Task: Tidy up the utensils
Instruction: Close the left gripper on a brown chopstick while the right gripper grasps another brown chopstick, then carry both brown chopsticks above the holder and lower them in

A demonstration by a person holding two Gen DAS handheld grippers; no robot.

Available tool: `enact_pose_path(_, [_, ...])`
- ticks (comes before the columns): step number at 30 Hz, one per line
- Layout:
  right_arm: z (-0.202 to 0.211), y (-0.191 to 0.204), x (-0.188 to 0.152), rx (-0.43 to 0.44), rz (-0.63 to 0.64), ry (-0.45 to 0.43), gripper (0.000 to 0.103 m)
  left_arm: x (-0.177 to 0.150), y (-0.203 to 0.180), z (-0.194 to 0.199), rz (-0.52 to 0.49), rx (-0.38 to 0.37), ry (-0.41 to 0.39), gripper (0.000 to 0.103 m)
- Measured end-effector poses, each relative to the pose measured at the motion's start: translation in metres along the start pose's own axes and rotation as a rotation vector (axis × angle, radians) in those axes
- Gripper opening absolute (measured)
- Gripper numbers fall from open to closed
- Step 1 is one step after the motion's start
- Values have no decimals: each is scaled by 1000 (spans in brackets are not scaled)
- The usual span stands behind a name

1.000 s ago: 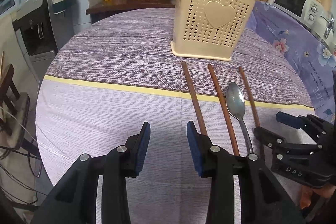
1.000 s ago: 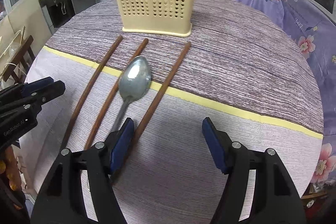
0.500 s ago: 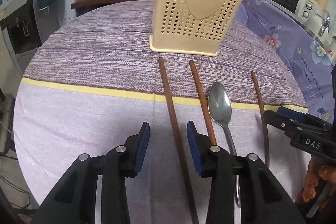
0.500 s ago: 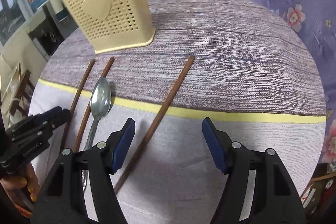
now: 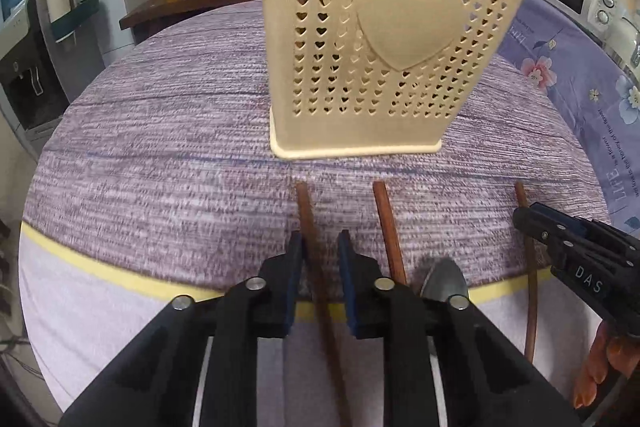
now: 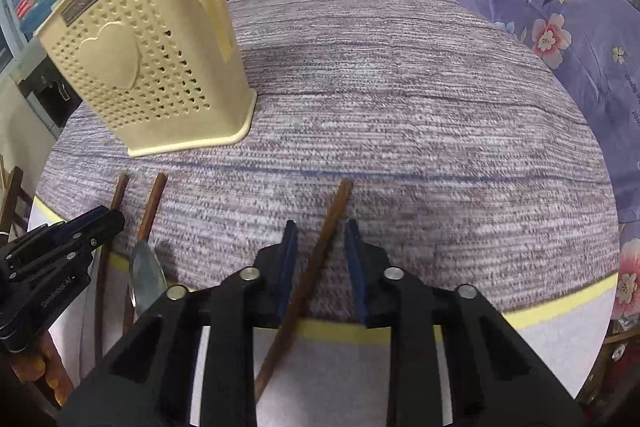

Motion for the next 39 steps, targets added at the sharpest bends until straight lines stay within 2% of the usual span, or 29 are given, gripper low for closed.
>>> enact_pose_path(2, [-3, 3, 6, 4, 5, 7, 17, 5, 0, -3, -10, 7, 9, 10])
enact_pose_path(5, [-5, 7, 10, -5, 13, 3, 13, 9, -3, -4, -27, 11, 18, 9])
enact_pose_path(13, [-7, 10, 15, 8, 12, -8, 11, 10, -5, -4, -24, 17, 13, 9])
enact_pose_path(19, [1, 12, 16, 80, -7, -30, 10, 13, -2, -1, 2, -1, -7, 9])
enact_pose_path(23, [27, 9, 22, 164, -17, -75, 9, 18, 4, 21, 22, -34, -70, 9])
enact_pose_path(29, [101, 1, 33, 291, 3, -203, 8, 30, 17, 92, 53, -83, -234, 8])
enact_pose_path(32, [138, -3, 38, 305, 31, -274, 8, 36, 28, 136, 76, -100, -334, 8])
enact_pose_path(35, [166, -9, 40, 327, 53, -319, 8, 39, 34, 166, 79, -102, -396, 8])
enact_pose_path(39, [185, -10, 39, 323, 83, -344, 8, 43, 35, 181, 69, -99, -426, 8])
Point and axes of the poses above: each gripper's, at about its wrist camera, not at the fingertips, and z roughly against the way its jaws point, y to its left, x to its top, the point moved 7 cm from there along -z, roughly the way its jaws point, and after that the axes turned 9 degrees about y, right-handed, at the moved point
